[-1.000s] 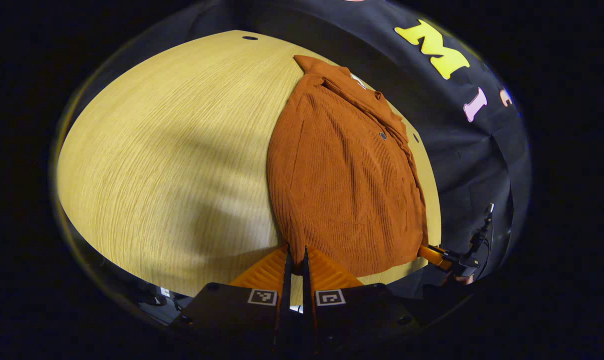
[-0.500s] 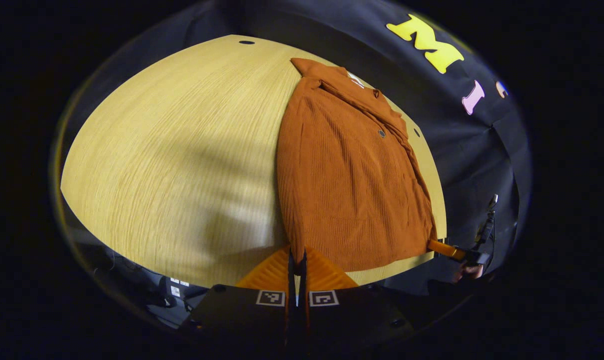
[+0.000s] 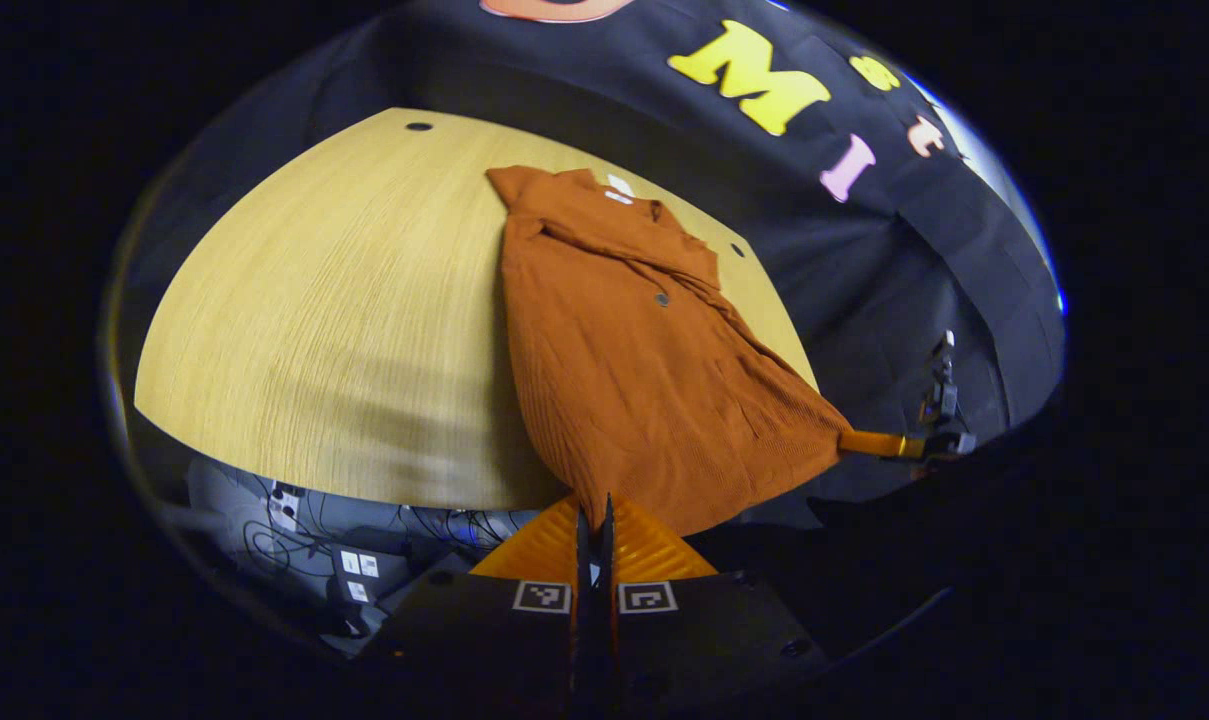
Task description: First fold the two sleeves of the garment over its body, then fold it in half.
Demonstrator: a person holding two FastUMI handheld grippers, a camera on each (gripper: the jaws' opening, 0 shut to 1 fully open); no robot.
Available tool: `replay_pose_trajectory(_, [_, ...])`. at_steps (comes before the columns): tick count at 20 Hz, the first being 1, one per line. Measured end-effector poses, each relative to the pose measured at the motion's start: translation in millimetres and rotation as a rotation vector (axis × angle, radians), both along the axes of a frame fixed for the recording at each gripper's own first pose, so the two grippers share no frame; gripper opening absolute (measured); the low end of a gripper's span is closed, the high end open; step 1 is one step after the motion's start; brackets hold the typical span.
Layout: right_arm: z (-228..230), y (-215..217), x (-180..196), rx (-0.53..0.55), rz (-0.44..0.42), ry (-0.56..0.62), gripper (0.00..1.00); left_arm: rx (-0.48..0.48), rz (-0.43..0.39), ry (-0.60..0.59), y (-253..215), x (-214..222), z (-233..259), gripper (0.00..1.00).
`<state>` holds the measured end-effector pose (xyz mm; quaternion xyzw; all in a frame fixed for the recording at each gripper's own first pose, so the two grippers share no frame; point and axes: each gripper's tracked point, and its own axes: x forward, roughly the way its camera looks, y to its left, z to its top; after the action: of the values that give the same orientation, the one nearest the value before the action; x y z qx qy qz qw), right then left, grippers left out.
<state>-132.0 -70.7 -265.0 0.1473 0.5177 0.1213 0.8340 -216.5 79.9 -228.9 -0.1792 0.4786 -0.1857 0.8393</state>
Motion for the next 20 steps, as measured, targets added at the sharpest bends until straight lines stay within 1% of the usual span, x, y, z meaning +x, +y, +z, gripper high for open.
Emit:
replay_pose_trajectory(2, [17,3,10,0.014,0.013,-0.014,0.03,0.024,-0.037,-0.057,-2,8,17,0.03])
replay_pose_trajectory(4, [37,8,33,0.029,0.026,-0.057,0.02,0.069,-0.053,-0.13,1,33,37,0.03])
replay_pose_trajectory(5, [46,10,46,0.038,0.028,-0.087,0.02,0.085,-0.055,-0.16,2,47,47,0.03])
replay_pose_trajectory(6, [59,13,61,0.061,0.027,-0.109,0.0,0.087,-0.057,-0.185,-1,62,57,0.03])
replay_pose_trajectory(9, [97,23,109,0.124,0.02,-0.18,0.0,0.088,-0.033,-0.261,-4,116,94,0.03])
replay_pose_trajectory(10, [112,27,127,0.144,0.024,-0.215,0.0,0.086,-0.025,-0.289,-5,136,111,0.03])
replay_pose_trajectory(13, [159,30,184,0.172,0.051,-0.319,0.0,0.133,0.008,-0.386,3,210,161,0.03])
replay_pose_trajectory(16, [187,29,253,0.17,0.07,-0.383,0.0,0.175,0.015,-0.435,3,287,192,0.03])
replay_pose_trajectory(18, [189,32,301,0.161,0.075,-0.406,0.0,0.208,0.024,-0.449,4,341,194,0.03])
replay_pose_trajectory(20, [168,35,348,0.138,0.082,-0.401,0.0,0.237,0.044,-0.424,12,391,175,0.03])
